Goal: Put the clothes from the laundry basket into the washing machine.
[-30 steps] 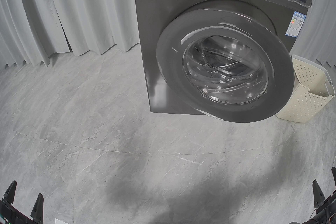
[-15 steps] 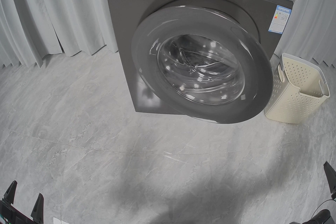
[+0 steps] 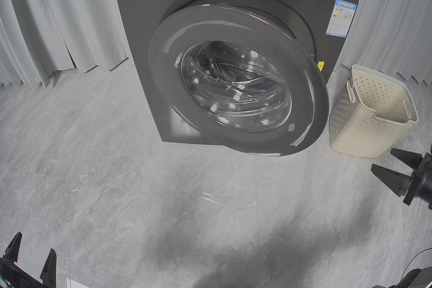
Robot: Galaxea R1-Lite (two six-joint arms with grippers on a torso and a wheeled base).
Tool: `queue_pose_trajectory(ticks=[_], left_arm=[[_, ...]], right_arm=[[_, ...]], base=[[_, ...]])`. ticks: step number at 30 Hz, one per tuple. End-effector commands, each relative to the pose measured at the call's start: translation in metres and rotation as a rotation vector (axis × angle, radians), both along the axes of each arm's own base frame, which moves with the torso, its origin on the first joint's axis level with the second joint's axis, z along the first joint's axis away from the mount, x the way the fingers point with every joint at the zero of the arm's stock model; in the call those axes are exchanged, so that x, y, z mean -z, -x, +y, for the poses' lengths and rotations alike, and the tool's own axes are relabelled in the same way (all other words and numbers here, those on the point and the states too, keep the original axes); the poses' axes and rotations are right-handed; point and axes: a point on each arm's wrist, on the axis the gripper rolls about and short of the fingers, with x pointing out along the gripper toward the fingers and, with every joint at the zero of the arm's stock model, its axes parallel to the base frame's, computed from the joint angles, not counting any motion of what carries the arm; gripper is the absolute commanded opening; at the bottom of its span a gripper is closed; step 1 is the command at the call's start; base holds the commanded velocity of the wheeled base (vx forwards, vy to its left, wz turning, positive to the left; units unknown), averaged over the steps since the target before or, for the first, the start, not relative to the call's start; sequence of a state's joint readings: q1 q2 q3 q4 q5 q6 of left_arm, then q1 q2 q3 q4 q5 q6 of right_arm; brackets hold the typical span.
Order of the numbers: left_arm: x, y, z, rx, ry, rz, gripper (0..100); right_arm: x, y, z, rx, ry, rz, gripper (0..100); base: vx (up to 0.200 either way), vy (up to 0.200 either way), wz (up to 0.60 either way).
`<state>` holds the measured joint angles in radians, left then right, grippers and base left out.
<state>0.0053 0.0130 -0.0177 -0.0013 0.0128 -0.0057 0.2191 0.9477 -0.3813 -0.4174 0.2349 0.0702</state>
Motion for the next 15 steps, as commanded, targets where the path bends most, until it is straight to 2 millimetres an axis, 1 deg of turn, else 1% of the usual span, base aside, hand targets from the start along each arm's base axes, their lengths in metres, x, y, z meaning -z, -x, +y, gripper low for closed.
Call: queue_pose_trajectory(ticks=[1,8,15], left_arm=[[0.005,-0.001,0.000,0.000,0.000,0.009,100],[0.005,-0.001,0.000,0.000,-0.001,0.011,100],[0.005,-0.001,0.000,0.003,0.003,0.007,100]], right_arm=[[0.004,-0.052,0.024,-0.057,0.024,0.086,100],[0.005,-0.062,0.031,-0.072,0.032,0.106,100],[0.005,-0.062,0.033,-0.080,0.034,0.109,100]], base=[[0.200,0.000,0.00],[0.200,0.000,0.00],[0.000,0.000,0.00]])
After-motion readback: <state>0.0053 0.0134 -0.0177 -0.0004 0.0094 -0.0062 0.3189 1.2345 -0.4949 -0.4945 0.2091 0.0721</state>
